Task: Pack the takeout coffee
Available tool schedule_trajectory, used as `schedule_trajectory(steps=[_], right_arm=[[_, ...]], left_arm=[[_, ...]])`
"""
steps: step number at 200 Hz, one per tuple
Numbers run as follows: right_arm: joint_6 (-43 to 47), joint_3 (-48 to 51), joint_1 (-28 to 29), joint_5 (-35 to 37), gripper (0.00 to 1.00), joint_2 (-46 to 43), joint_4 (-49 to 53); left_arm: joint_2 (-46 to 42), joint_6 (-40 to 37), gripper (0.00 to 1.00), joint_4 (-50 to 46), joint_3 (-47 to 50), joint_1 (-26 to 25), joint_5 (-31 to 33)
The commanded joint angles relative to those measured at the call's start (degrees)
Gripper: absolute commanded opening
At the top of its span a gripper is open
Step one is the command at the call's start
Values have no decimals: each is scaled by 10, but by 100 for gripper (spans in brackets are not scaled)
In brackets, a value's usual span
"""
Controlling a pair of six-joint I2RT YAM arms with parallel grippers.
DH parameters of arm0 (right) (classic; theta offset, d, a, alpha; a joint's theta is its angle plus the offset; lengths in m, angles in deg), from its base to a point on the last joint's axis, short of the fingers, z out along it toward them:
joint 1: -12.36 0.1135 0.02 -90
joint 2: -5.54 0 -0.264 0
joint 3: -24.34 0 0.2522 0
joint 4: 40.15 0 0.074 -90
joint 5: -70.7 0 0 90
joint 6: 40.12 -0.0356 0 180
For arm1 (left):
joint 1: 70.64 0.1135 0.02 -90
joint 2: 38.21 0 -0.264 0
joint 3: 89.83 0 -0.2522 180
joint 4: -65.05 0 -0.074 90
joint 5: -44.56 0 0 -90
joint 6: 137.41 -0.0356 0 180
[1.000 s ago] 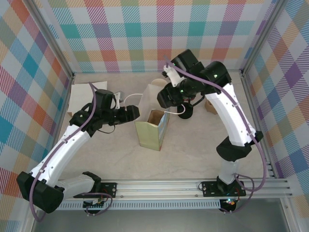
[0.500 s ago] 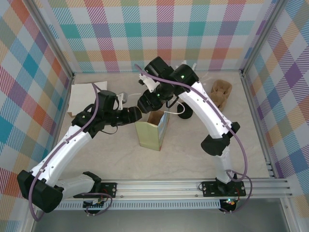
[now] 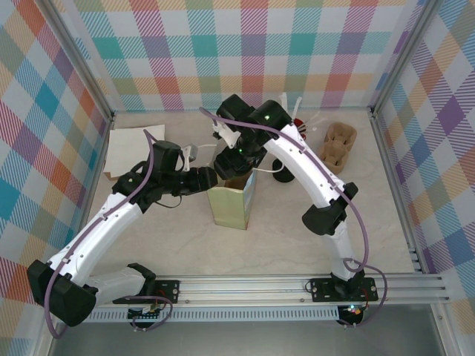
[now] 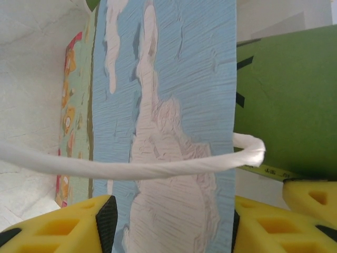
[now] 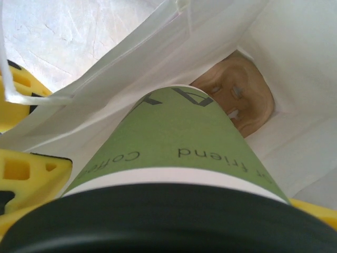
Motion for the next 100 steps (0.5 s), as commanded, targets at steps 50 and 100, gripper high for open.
schedule_trajectory(steps=[50, 100], right_arm=[[15, 13, 1, 21, 80, 21, 69], [21, 31, 4, 19, 79, 19, 70]], left_arm=[[-31, 7, 53, 2, 16, -5, 0], [-54, 15, 63, -2, 1, -5, 13]])
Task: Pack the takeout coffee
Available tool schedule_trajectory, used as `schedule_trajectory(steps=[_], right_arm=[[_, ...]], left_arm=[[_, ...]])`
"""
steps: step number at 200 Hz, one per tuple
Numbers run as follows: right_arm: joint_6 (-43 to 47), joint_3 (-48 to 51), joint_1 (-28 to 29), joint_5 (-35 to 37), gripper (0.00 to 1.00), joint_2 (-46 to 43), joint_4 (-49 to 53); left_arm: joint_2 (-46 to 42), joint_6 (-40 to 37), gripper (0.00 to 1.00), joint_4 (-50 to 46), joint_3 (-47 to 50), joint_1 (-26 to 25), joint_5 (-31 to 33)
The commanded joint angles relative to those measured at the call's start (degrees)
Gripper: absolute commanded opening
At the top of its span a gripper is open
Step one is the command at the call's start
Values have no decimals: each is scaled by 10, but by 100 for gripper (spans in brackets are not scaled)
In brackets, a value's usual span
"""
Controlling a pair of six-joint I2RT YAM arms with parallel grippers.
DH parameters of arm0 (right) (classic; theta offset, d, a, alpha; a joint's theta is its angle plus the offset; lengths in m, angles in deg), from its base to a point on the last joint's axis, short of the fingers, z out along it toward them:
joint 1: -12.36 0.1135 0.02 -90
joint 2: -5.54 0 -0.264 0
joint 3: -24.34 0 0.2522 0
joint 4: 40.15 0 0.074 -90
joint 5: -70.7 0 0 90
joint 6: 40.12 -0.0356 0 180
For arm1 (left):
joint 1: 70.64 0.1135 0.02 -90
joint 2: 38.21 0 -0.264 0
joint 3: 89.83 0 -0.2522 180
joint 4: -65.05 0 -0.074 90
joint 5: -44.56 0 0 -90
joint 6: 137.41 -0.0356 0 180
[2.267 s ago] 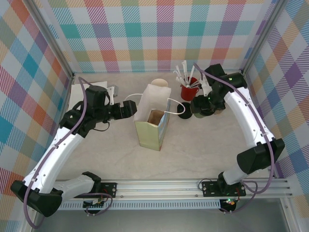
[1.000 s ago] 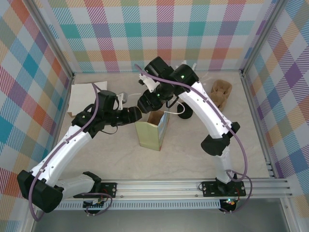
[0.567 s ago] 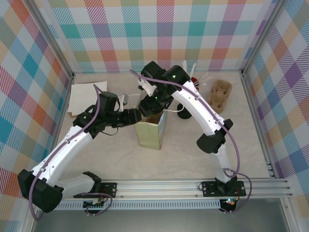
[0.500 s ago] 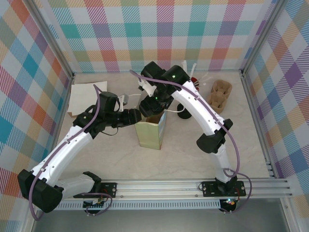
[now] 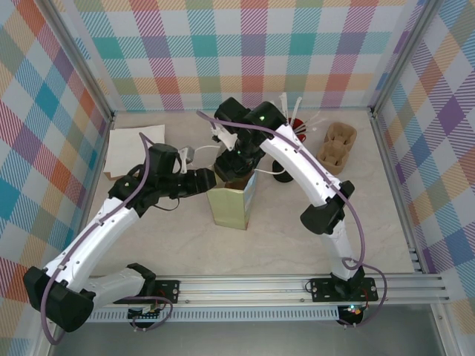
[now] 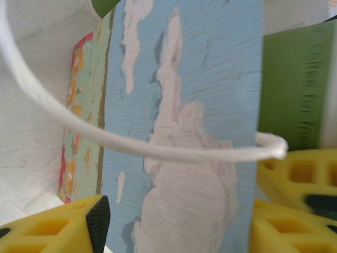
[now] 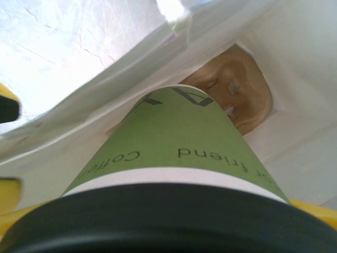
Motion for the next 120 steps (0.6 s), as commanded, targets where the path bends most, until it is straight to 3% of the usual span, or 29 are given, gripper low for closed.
schedule_trajectory(steps=[1, 120], right_arm=[[8, 13, 4, 7, 79, 8, 70], [21, 80, 12, -6, 79, -30, 69]], left_arm=[[-25, 4, 63, 2, -11, -5, 3], [-56, 57, 68, -35, -27, -4, 94]])
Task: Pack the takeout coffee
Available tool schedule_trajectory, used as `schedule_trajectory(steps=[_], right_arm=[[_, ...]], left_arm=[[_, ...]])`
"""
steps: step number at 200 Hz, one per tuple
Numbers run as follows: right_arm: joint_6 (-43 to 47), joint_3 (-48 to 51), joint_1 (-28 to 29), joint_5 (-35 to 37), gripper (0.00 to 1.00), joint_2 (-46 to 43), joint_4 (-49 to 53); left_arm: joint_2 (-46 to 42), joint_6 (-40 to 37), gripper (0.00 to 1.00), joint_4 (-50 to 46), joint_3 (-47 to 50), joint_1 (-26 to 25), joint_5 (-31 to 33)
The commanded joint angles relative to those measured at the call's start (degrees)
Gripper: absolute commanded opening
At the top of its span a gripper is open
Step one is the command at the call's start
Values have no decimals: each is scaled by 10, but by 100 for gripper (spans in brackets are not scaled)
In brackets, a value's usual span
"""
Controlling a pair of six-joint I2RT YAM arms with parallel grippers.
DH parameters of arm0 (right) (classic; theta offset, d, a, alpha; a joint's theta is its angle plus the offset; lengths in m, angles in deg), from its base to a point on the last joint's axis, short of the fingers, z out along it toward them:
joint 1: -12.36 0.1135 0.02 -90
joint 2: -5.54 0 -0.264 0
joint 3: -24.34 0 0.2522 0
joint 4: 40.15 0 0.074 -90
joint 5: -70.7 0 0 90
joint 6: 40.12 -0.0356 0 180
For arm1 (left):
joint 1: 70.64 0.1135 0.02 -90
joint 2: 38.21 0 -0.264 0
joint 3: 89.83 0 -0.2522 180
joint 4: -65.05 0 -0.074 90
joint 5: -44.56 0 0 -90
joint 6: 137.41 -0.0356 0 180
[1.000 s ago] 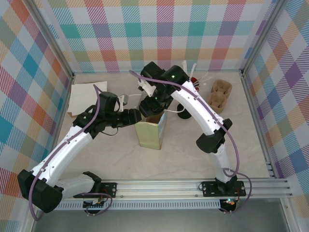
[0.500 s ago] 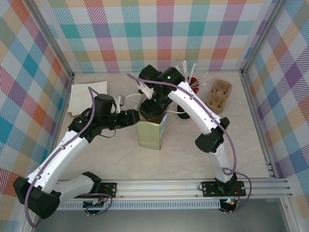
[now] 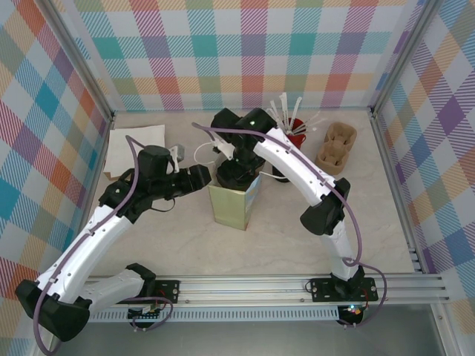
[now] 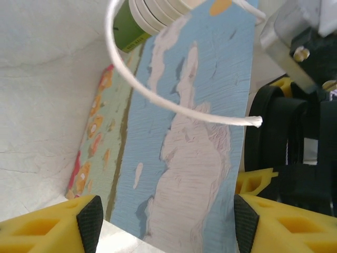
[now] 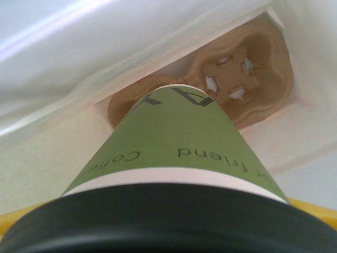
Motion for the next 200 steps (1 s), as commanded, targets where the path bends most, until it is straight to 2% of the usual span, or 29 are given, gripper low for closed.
schedule_trajectory(steps=[1, 21, 76, 116, 164, 200], right_arm=[[14, 6, 5, -13, 79, -25, 68], [15, 4, 5, -17, 79, -16, 64], [20, 3, 6, -26, 80, 6, 61], [20, 6, 5, -35, 80, 9, 58], [18, 7, 5, -37, 80, 0, 53], [19, 14, 5, -40, 80, -6, 48]], left_arm=[[-18, 19, 68, -29, -25, -5, 37], [-27, 27, 74, -44, -26, -5, 69], [-43, 28, 75, -67, -14, -5, 100], [-43, 29, 74, -25, 26, -5, 48], [-36, 37, 83, 31, 28, -5, 21], [-1, 29, 86, 49, 14, -5, 6]])
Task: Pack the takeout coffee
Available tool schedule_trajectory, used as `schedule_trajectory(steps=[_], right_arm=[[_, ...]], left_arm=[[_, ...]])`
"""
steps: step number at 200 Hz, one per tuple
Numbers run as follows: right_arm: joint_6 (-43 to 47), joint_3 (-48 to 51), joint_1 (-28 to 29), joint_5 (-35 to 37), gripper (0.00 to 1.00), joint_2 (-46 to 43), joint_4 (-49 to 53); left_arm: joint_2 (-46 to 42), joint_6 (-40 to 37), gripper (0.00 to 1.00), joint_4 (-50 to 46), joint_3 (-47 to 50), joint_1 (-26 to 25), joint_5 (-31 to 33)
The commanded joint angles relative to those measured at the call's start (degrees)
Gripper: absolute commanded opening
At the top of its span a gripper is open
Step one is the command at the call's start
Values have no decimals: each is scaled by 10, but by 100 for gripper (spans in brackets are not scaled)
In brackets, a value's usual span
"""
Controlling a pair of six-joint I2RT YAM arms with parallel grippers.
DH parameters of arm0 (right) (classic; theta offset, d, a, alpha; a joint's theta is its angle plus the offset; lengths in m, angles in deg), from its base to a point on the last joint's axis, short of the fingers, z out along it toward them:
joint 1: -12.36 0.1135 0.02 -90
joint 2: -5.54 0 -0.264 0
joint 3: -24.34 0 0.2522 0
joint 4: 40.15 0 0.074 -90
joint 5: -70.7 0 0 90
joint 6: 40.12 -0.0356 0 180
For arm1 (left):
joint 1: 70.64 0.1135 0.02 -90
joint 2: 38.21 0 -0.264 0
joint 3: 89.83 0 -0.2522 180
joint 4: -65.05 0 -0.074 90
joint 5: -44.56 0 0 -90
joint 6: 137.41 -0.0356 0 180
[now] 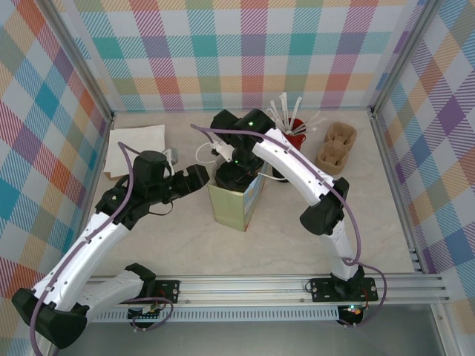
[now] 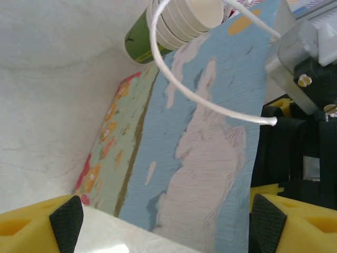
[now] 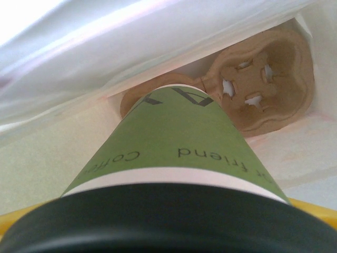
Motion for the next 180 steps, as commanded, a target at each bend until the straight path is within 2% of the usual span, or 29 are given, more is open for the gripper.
schedule_trajectory(steps=[1, 95, 153, 180], right_arm=[[7, 8, 5, -12, 80, -9, 47], [9, 50, 4, -8, 80, -49, 27], [9, 50, 3, -17, 80, -60, 4], [11, 51, 3, -15, 80, -60, 3]], left_arm=[[25, -6, 86, 31, -14, -5, -20], [75, -25, 80, 16, -37, -5, 19], [29, -49, 84, -21, -68, -4, 33], [11, -57, 85, -20, -74, -4, 9]])
